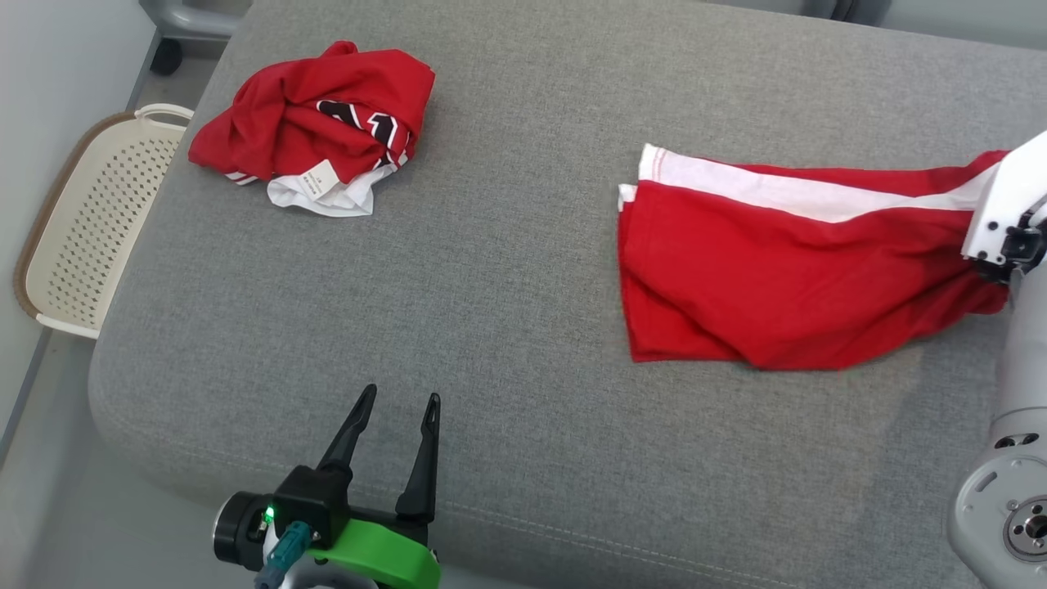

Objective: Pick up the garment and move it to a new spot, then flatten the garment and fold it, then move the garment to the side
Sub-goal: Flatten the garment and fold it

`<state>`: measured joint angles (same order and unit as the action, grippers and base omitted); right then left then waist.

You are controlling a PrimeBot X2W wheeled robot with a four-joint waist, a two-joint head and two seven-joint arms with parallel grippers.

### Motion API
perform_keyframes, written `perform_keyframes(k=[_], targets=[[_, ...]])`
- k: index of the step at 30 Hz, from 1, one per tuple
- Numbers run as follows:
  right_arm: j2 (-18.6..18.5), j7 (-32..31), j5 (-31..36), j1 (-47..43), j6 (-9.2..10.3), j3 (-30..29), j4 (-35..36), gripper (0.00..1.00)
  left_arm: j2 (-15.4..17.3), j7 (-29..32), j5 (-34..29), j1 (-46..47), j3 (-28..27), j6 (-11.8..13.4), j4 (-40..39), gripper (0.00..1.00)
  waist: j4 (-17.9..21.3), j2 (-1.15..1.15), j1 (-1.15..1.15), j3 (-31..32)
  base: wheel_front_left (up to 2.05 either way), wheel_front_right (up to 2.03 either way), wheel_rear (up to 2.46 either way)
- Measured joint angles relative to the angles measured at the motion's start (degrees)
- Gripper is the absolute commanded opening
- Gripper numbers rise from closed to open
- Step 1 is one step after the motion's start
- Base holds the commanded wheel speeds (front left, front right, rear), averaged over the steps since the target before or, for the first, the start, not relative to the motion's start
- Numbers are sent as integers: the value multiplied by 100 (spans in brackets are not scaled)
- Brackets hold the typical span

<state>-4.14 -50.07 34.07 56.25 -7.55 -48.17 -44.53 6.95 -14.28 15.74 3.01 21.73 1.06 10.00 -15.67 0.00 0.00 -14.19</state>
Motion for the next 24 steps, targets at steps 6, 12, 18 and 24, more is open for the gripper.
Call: perform_keyframes(k=[6,12,18,24], targets=[[-243,-59,148,-230,1,235,333,0,-8,-18,24,13,18,22,35,100,36,0,0,166,0,0,0],[-216,-359,41,-255,2,669,432,0,15,-30,79,10,-1,48,73,100,86,0,0,342,0,0,0],[35,-610,-771,-160,2,1435,154,0,22,-36,96,-2,34,53,104,100,149,0,0,494,0,0,0],[112,-733,-1650,-153,2,2345,-12,0,20,-35,137,-7,70,54,121,100,103,0,0,608,0,0,0]])
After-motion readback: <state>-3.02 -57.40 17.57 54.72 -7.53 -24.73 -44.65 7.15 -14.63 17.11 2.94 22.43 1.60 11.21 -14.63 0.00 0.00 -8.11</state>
